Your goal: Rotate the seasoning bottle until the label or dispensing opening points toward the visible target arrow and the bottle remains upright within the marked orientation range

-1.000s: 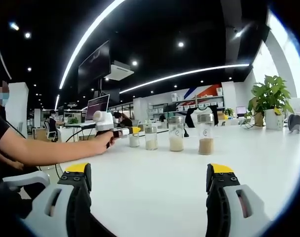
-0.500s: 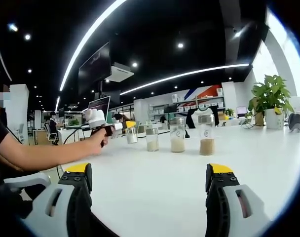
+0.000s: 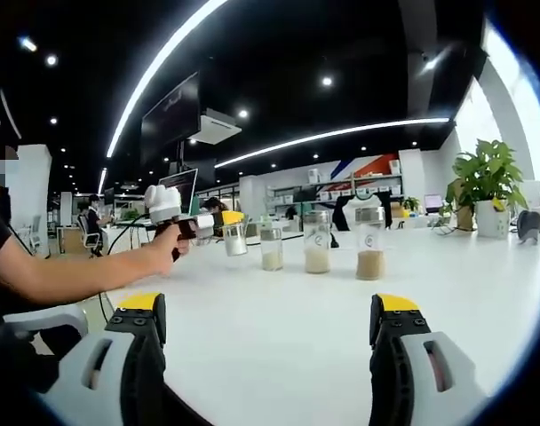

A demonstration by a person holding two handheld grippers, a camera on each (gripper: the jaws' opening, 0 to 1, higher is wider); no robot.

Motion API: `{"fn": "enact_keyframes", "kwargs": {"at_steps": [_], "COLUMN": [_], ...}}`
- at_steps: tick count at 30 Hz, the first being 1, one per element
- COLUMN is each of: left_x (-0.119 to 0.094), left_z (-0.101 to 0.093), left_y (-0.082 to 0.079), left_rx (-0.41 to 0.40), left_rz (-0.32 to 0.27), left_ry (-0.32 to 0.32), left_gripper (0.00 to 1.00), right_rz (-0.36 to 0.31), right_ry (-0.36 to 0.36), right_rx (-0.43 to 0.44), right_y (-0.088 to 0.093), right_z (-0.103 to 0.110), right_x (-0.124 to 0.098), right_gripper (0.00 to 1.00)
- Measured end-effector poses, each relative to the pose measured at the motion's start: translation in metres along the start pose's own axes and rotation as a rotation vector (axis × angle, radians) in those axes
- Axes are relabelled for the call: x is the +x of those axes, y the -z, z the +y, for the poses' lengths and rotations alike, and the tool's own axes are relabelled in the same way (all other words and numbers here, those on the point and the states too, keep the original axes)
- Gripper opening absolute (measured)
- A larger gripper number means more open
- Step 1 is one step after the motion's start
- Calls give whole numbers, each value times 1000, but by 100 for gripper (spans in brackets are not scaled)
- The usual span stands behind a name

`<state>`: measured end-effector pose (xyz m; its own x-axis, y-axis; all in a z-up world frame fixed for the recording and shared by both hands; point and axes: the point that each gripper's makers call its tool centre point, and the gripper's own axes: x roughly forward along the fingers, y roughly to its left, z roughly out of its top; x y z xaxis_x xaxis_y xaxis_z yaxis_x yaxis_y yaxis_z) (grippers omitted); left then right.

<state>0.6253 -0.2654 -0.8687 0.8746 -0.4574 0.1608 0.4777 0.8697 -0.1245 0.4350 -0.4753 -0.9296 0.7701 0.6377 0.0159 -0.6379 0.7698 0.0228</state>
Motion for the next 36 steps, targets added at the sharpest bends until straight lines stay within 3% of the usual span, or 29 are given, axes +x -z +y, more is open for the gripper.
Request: {"fn": "enact_keyframes", "kwargs": {"at_steps": [8, 17, 24, 27, 31, 36], "left_x": [-8, -17, -24, -27, -35, -40], "left_z": [-25, -78, -106, -116, -120, -131], "left_y": [3, 1, 1, 0, -6, 0], "left_rx": [6, 60, 64, 51, -35, -35], "left_rz": [4, -25, -30, -31, -48, -10], "left_ry": [65, 226, 323, 374, 420, 476], "left_gripper": [33, 33, 33, 33, 33, 33], "right_rz": [-10, -25, -18, -3, -5, -21], "right_ry": [2, 4, -19, -27, -47, -77], "right_rx": [23, 30, 13, -18, -49, -58], "right_y": [-1, -5, -4, -2, -5, -12], "right_z": [-2, -3, 5, 11, 16, 20], "right_x": [-2, -4, 0, 2, 5, 13], "right_gripper": [97, 97, 97, 97, 97, 94]}}
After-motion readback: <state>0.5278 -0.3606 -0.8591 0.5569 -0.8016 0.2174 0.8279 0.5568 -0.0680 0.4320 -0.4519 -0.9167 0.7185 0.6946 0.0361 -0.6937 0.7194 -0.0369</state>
